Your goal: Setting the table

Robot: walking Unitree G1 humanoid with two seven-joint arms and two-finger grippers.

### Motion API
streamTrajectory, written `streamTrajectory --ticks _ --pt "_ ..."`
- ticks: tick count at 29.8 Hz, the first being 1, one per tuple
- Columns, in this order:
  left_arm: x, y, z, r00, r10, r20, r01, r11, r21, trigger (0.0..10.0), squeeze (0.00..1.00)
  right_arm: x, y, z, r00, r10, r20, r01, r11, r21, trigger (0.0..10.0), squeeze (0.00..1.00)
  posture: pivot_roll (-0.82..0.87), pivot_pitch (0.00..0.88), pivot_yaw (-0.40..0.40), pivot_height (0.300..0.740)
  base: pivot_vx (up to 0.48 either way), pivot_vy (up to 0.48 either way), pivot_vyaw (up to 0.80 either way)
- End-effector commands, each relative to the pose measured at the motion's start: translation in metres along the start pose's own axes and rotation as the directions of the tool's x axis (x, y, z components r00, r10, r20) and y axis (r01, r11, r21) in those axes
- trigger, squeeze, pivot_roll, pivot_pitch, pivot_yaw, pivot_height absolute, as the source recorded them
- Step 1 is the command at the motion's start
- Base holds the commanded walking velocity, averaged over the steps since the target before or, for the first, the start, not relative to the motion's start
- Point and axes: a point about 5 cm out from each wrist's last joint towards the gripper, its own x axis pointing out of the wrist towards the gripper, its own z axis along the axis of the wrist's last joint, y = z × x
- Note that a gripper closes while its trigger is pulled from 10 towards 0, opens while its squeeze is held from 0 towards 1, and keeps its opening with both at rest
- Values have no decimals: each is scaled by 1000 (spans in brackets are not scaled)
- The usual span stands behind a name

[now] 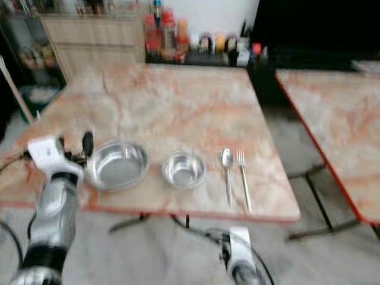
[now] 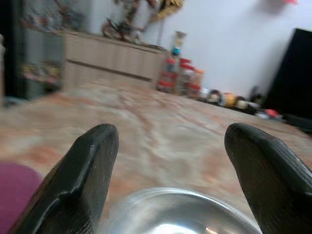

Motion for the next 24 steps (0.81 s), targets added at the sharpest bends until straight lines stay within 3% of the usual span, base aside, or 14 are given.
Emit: streamTrajectory --ticks 1,5,12,15,17,20,21,22,24 --pt "-6 -2 4 1000 -22 -7 22 999 -31 10000 0 -1 -2 -3 1000 -9 -5 9 1000 7 10000 0 30 0 -17 732 0 0 0" --pt "-22 -6 12 999 -9 -42 3 991 -133 10000 0 -2 -3 -5 1000 -8 -13 8 1000 3 10000 0 43 0 -23 732 0 0 0" --pt "-30 -9 16 994 12 -112 -29 989 -148 10000 0 -2 -2 -7 1000 -5 -16 5 1000 -1 10000 0 48 0 -23 732 0 0 0" --pt "-30 -8 11 976 63 -207 -99 980 -171 10000 0 -2 -2 -7 1000 -3 -18 3 1000 -4 10000 0 48 0 -22 732 0 0 0" --pt "-29 -10 11 974 63 -219 -105 978 -183 10000 0 -2 -2 -7 1000 -3 -19 3 1000 -4 10000 0 44 0 -20 732 0 0 0" --pt "-30 -12 8 932 148 -331 -206 968 -145 10000 0 -2 -2 -8 1000 -2 -20 2 1000 -6 10000 0 32 0 -8 732 0 0 0" --pt "-30 -12 8 932 148 -331 -206 968 -145 10000 0 -2 -2 -8 1000 -2 -20 2 1000 -6 10000 0 32 0 -8 732 0 0 0" --pt "-31 -11 7 906 183 -382 -251 958 -138 10000 0 -2 -1 -8 1000 0 -20 0 1000 -10 10000 0 23 0 -3 732 0 0 0" --pt "-30 -11 9 900 190 -393 -264 954 -145 10000 0 -2 -1 -8 1000 2 -19 -2 1000 -13 10000 0 24 0 -2 732 0 0 0"
